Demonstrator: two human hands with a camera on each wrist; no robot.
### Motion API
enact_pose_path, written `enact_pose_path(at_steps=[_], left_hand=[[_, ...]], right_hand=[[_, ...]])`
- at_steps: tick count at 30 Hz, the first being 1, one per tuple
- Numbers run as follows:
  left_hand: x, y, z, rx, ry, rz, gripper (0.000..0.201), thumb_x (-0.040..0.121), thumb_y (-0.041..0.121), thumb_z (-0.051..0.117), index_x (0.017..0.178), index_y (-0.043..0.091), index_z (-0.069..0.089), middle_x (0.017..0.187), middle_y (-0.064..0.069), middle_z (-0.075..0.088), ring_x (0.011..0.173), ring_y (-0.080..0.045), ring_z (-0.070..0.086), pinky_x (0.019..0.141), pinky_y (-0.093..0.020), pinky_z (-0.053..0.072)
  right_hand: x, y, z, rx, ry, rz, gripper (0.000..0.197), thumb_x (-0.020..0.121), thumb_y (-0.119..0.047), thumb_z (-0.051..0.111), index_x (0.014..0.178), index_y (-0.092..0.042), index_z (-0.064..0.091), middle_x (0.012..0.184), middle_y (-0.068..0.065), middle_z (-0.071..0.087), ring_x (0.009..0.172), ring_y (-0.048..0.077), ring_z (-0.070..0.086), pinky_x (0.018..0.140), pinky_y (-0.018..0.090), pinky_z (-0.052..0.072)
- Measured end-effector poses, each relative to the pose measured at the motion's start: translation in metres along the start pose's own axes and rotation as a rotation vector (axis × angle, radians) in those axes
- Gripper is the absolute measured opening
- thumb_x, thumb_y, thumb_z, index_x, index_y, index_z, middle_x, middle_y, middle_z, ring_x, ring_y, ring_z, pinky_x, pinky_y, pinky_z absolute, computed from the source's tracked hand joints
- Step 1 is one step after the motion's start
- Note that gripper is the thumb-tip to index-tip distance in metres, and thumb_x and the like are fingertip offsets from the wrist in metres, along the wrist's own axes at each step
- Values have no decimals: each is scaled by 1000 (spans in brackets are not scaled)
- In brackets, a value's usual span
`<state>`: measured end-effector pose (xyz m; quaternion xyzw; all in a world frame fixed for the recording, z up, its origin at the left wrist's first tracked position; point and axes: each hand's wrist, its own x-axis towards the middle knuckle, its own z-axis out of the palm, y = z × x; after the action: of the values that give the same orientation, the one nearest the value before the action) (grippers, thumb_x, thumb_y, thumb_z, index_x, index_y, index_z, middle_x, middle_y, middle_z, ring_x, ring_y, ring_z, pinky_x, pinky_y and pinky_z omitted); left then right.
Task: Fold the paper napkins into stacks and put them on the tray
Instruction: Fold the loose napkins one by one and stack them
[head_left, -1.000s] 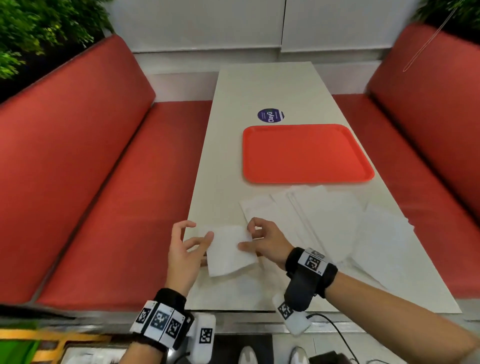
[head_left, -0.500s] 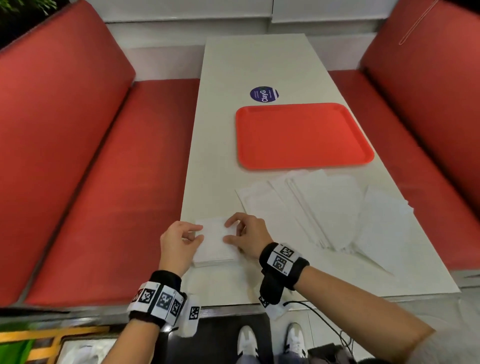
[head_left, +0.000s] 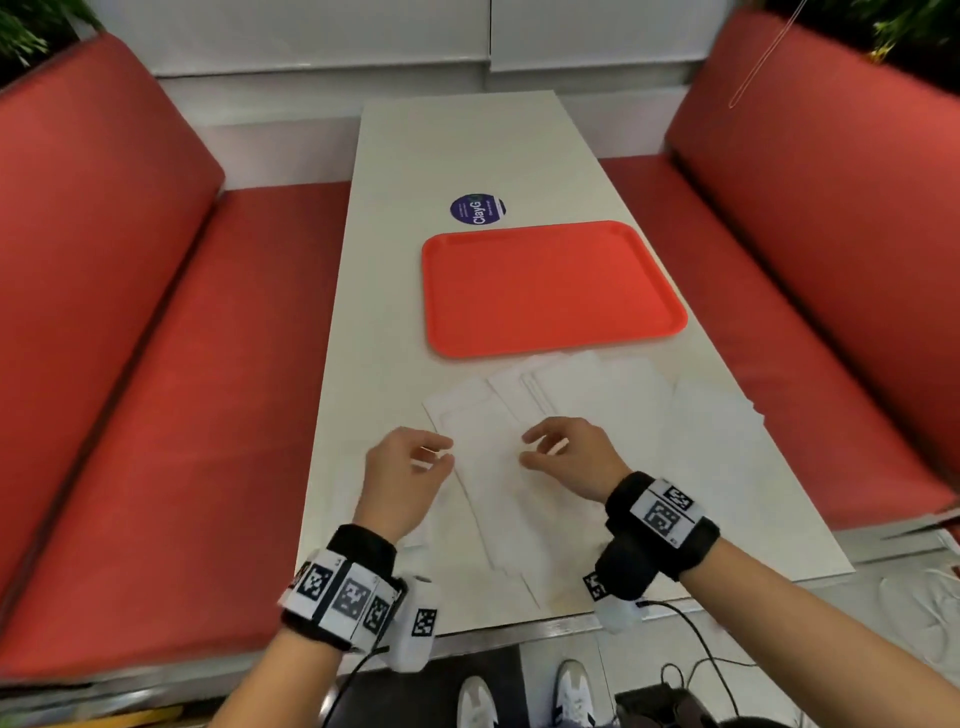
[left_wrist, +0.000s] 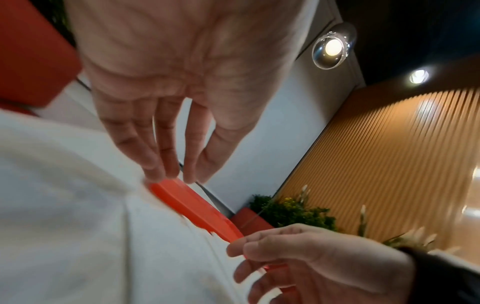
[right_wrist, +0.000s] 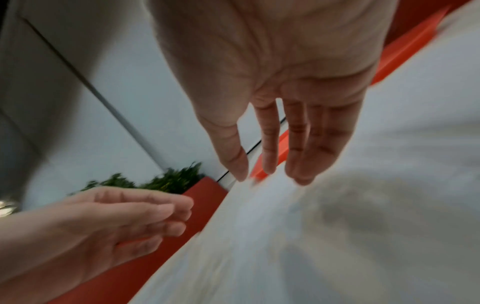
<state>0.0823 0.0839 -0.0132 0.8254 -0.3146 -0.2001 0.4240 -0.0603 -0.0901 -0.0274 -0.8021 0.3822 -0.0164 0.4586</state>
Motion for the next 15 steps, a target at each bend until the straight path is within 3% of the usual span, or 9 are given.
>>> enact_pose_path(at_steps=[3, 6, 8, 11, 15], left_hand=[[11, 32, 43, -67, -117, -20, 19, 85, 7, 69, 103, 9, 72, 101, -4, 70, 81, -5, 63, 65, -2, 45], [25, 59, 83, -44, -194, 7, 23, 86, 11, 68, 110, 9, 69, 106, -6, 69, 86, -13, 65, 72, -12, 47], [33, 70, 107, 8, -289, -31, 32, 88, 16, 68, 119, 8, 64, 116, -5, 64, 92, -15, 63, 78, -19, 46], [41, 73, 135, 23, -380, -160, 56, 87, 20, 69, 137, 6, 47, 126, -9, 55, 106, -24, 61, 89, -29, 49], [48, 75, 151, -14, -301, -280, 65, 84, 16, 71, 138, 1, 38, 128, -14, 47, 113, -30, 56, 95, -36, 48]], right_hand=[[5, 30, -39, -130, 108, 89, 35, 82, -32, 75, 114, -20, 68, 127, 7, 54, 112, 23, 52, 94, 30, 42], [5, 48, -65, -192, 169, 202, 53, 83, -37, 73, 131, -21, 57, 144, 9, 35, 135, 31, 29, 108, 37, 29], [5, 56, -74, -217, 169, 257, 66, 84, -39, 72, 141, -20, 46, 147, 10, 33, 137, 32, 26, 108, 40, 30], [10, 62, -78, -197, 148, 261, 76, 82, -41, 73, 146, -18, 38, 145, 9, 42, 135, 31, 34, 108, 42, 35], [18, 68, -77, -100, 138, 225, 81, 79, -36, 77, 146, -12, 38, 138, 11, 49, 126, 28, 49, 105, 40, 42]])
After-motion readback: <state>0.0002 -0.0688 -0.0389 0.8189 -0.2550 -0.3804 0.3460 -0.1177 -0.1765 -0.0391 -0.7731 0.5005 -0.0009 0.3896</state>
